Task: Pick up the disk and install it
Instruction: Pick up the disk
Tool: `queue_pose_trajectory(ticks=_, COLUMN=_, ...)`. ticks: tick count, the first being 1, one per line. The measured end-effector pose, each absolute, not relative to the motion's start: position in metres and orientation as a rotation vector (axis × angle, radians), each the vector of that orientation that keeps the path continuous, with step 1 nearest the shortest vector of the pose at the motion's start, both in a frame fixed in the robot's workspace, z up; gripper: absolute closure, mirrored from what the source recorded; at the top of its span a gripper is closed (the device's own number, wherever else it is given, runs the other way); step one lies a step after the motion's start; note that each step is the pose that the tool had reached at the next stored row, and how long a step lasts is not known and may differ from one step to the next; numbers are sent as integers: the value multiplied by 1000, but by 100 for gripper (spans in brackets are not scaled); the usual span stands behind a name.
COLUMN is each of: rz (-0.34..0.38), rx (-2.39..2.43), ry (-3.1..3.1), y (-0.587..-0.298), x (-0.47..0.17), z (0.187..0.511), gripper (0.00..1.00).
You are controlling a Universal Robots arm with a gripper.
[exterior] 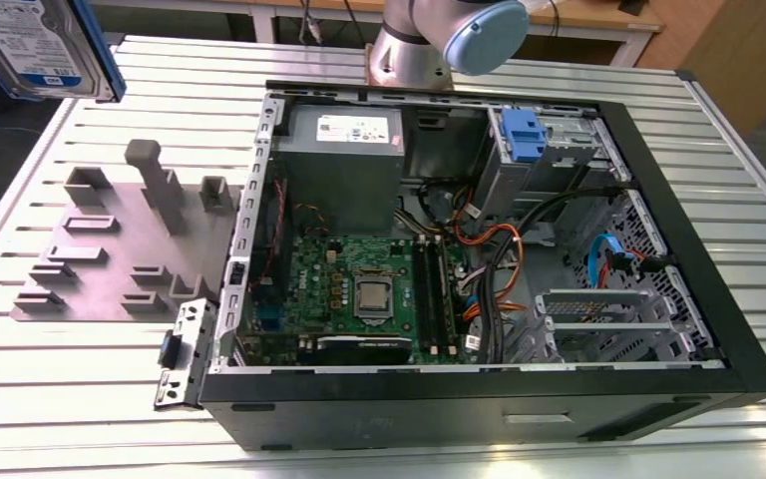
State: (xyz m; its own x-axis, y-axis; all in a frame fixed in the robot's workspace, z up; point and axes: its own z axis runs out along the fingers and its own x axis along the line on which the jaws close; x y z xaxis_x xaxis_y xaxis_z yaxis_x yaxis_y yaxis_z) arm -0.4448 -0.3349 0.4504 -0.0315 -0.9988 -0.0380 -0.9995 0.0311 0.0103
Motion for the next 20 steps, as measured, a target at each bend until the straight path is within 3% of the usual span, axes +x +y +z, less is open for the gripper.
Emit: queue_pose_trajectory(ticks=20, rz=53, rx=-2172, ry=2241, y=-335, x=-442, z=457, gripper=63)
